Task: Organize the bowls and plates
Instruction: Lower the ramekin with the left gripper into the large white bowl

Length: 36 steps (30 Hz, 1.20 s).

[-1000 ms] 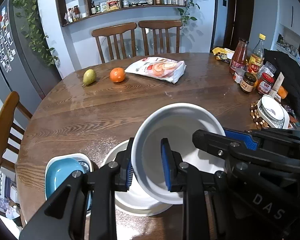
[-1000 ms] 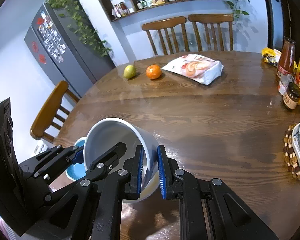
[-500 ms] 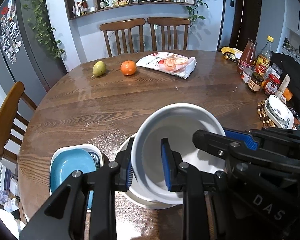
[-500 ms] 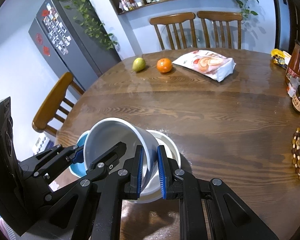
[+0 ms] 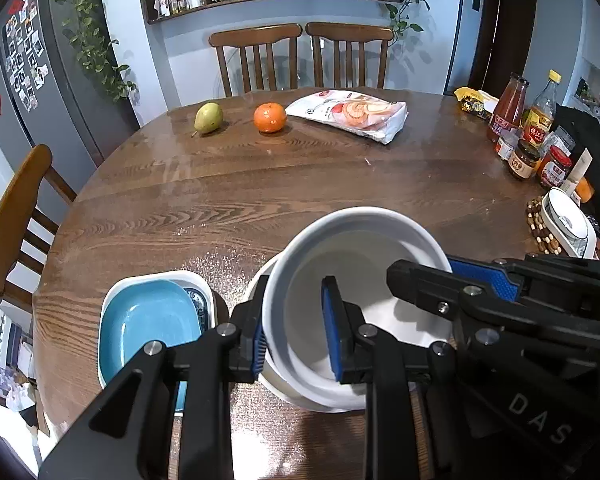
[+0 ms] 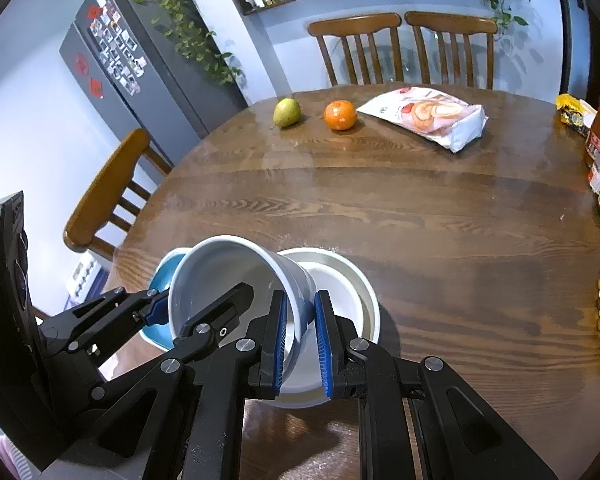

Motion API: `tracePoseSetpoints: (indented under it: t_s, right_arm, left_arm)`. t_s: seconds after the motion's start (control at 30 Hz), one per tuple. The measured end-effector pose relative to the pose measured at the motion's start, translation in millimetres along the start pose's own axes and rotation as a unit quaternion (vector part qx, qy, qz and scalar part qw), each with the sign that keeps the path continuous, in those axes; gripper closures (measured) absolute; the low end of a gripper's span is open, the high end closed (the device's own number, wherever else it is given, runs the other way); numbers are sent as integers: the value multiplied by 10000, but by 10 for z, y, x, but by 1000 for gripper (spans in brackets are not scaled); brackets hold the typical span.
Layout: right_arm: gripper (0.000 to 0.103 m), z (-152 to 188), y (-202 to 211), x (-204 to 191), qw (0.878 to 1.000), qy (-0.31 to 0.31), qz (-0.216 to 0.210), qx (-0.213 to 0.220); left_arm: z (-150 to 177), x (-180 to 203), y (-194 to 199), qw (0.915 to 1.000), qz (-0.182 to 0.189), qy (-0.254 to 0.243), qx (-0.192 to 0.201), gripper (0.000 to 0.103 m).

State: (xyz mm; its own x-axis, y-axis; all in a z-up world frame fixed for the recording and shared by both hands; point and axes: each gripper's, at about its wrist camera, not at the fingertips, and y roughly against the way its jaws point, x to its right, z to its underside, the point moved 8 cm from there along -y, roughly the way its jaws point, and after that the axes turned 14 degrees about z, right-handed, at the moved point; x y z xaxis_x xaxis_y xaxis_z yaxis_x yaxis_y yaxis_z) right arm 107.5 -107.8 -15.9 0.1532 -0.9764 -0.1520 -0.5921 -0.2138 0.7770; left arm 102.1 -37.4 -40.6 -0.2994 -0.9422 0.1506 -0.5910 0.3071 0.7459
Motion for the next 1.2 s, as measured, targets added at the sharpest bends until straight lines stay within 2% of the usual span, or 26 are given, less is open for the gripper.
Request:
tracePoseSetpoints:
  t_s: [1.2]
  right_arm:
    - [86,77,-408,2,9986,-60,18,-520]
  left_arm:
    - [97,-108,-371,9983,54,123,-566,83]
